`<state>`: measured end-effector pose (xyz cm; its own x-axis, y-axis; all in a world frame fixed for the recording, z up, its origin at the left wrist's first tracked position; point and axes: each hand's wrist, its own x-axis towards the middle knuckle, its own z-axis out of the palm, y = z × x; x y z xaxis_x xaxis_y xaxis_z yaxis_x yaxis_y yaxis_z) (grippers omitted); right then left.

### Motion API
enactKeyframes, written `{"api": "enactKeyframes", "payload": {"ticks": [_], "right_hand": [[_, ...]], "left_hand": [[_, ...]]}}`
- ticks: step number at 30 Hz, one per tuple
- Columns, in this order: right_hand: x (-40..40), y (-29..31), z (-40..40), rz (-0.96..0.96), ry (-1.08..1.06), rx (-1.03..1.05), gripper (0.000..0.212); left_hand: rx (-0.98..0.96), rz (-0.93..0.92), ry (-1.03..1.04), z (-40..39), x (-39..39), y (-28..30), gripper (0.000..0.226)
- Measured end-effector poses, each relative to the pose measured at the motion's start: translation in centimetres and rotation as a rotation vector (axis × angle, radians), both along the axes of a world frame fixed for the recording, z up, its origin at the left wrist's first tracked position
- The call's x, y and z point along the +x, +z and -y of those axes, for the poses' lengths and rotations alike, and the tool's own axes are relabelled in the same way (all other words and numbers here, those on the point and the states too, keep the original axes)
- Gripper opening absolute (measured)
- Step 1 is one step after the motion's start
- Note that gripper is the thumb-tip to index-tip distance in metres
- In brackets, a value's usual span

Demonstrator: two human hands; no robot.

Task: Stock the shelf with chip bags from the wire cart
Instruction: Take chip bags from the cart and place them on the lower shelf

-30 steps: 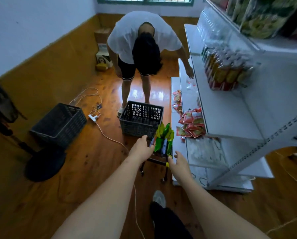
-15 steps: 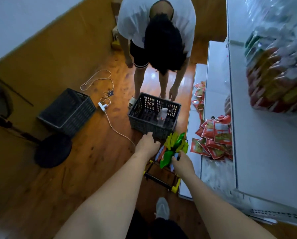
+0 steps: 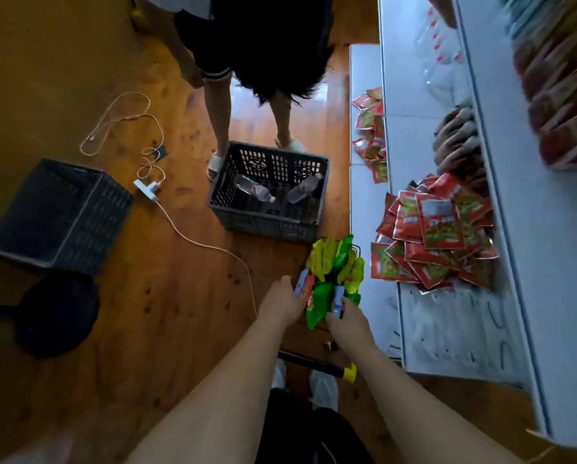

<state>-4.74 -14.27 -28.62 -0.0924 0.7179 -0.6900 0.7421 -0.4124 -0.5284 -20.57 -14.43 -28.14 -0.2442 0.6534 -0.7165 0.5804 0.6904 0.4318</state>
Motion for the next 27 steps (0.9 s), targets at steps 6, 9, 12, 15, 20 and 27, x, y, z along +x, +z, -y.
{"api": "enactKeyframes", "payload": {"ticks": [6,9,12,15,20,27], "right_hand": [[-1.9,-7.3,-1.5,-0.034,-0.11,-0.074,0.007],[-2.5,-11.6,-2.4,-0.044,-0.14,-0.071,0.018],[-2.7,-15.9,-3.4,-0.071,-0.184,-0.079,0.03],[-2.7,-21.3,-4.0,-0.063,-0.185,-0.049,0.065],[-3.0,-26.2,-3.9,-0.035,-0.175,-0.028,0.059],[-1.8,-26.6,-2.9,-0.005,-0.204,0.094,0.043]], "left_hand": [[-0.017,0.055,-0.021,-1.4,0.1,-9.6,0.04],[-0.021,0.081,-0.018,-2.0,0.4,-14.5,0.034],[-0.029,0.091,-0.018,-3.0,0.8,-19.0,0.034],[-0.036,0.102,-0.005,-4.3,1.5,-22.6,0.039],[-0.1,0.306,0.176,-4.9,2.6,-27.8,0.083],[-0.045,0.024,0.027,-6.2,2.2,-28.1,0.037]]}}
